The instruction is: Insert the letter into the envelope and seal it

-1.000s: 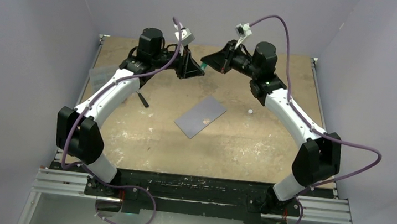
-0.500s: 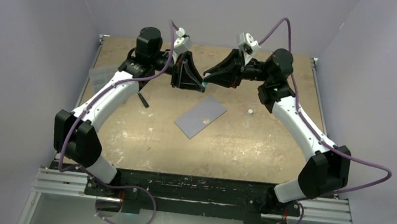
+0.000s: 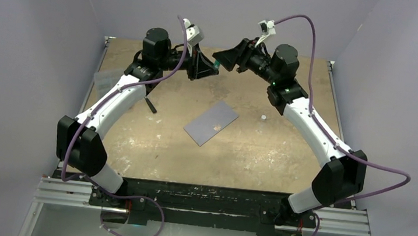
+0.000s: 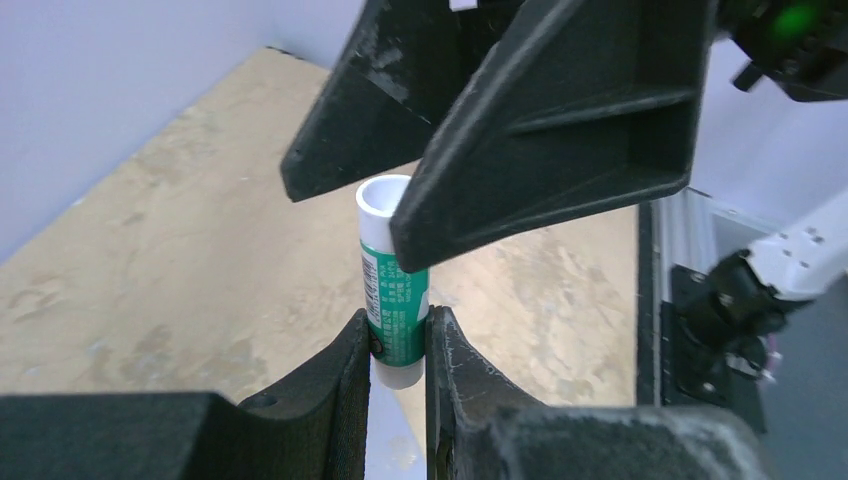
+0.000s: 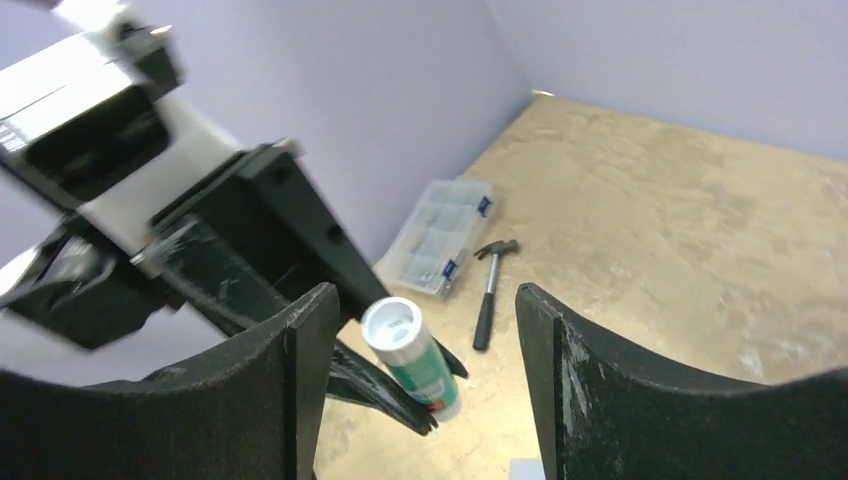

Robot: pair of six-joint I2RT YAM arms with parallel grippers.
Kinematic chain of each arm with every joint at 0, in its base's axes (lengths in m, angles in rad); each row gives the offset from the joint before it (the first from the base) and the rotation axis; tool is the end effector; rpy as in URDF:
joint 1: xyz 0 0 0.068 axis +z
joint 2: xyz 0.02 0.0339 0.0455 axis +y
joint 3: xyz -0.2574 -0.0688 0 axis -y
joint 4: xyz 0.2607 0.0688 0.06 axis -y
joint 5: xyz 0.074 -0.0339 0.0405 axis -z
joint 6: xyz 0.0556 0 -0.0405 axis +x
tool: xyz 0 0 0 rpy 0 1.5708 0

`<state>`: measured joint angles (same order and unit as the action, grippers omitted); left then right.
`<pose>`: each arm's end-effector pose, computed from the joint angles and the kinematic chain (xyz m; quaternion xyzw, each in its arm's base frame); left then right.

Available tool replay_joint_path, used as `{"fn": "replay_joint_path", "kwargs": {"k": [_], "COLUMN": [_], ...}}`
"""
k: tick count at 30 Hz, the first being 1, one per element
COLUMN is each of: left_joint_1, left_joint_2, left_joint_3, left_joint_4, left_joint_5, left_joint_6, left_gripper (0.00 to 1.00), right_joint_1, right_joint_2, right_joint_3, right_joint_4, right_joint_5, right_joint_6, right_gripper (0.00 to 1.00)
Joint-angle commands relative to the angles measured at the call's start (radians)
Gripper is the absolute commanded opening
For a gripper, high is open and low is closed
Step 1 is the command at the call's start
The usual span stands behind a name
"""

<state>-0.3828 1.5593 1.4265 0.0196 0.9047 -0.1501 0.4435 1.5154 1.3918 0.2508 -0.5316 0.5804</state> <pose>0.3464 -0.1866 0.3836 0.3670 0.6326 -0.4723 0.4920 0.3427 0.1940 0.4134 -0.1531 0.6495 0.5061 0.5464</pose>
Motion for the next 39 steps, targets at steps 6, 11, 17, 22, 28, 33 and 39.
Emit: {"fn": "replay_joint_path", "kwargs": {"k": [6, 11, 17, 22, 28, 33, 39], "left_joint_1": [0.001, 0.001, 0.002, 0.001, 0.001, 0.018, 0.025], "left_joint_2": [-0.024, -0.025, -0.023, -0.013, -0.033, -0.045, -0.058], "left_joint_3": [0.006, 0.005, 0.024, 0.054, 0.040, 0.042, 0.000], "left_joint_4": [0.000, -0.007, -0.078, -0.174, -0.124, -0.080, 0.050], "left_joint_5": [-0.159, -0.156, -0.058, 0.200, 0.353, 0.349, 0.228], "left_joint_6": [0.047, 0.046, 0.064, 0.099, 0.066, 0.036, -0.047], "left_gripper": [0.00, 0.00, 0.00, 0.00, 0.00, 0.00, 0.00], "right_joint_1": [0.031, 0.031, 0.021, 0.014, 0.014, 0.015, 0.016], "right_joint_2": [0.045, 0.064, 0.043, -0.007, 0.020, 0.011, 0.018], "right_joint_3": [0.075, 0.099, 0.086, 0.018, 0.028, 0.054, 0.080], "right_joint_4": [-0.085, -0.105, -0.067, 0.036, 0.062, 0.066, -0.061], "right_joint_5": [0.228, 0.205, 0.047, -0.389, -0.788, -0.638, -0.225], "right_joint_6": [0.097, 0.098, -0.033, -0.349, -0.387, -0.268, -0.212], "right_gripper": [0.49, 0.28, 0.00, 0.00, 0.00, 0.22, 0.64]}}
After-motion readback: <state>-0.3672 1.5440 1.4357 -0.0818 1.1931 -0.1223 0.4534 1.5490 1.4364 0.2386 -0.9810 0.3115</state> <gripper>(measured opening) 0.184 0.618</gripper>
